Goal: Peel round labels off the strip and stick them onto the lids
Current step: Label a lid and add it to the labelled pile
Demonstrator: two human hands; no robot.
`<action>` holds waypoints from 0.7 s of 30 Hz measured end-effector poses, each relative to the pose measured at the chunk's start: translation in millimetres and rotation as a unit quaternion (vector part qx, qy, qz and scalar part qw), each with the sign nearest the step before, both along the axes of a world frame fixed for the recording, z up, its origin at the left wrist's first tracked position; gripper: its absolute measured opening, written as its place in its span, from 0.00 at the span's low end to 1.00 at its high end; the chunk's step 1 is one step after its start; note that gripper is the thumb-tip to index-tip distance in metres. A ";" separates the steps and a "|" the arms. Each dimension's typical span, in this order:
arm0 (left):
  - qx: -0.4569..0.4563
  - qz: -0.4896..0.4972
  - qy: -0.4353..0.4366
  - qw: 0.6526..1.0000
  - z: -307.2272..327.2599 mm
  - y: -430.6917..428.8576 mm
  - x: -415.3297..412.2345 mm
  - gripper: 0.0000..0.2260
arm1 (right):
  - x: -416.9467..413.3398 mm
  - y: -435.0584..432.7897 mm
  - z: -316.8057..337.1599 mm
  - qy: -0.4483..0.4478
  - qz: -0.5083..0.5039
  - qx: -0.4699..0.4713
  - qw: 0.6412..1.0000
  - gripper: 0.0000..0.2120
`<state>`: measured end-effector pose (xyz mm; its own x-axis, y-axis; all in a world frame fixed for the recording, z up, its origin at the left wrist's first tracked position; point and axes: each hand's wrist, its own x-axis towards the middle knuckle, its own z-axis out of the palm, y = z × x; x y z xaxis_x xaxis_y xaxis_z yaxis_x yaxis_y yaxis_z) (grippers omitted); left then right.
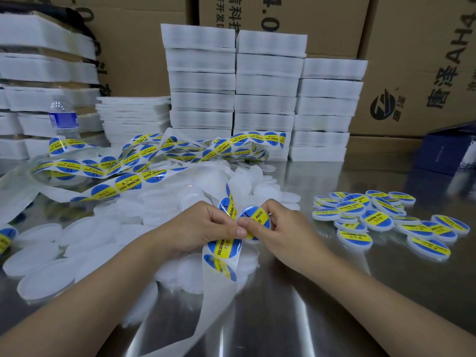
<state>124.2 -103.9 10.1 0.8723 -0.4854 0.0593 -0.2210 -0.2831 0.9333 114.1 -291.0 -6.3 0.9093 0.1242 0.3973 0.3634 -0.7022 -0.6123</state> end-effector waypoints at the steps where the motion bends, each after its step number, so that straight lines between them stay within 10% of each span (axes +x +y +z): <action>1: 0.001 0.003 -0.001 1.000 -0.4 0.1 0.6 0.16 | 0.2 0.0 0.9 -0.003 -0.004 -0.009 1.000 0.27; 21: 0.000 0.008 0.017 1.000 0.5 -0.4 0.3 0.11 | -3.6 -2.5 10.1 -0.046 -0.001 -0.033 0.998 0.20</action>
<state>124.5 -104.3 10.6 0.8816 -0.4710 0.0300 -0.1848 -0.2860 0.9402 110.6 -293.6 3.8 0.8695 0.1517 0.4700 0.4151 -0.7403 -0.5289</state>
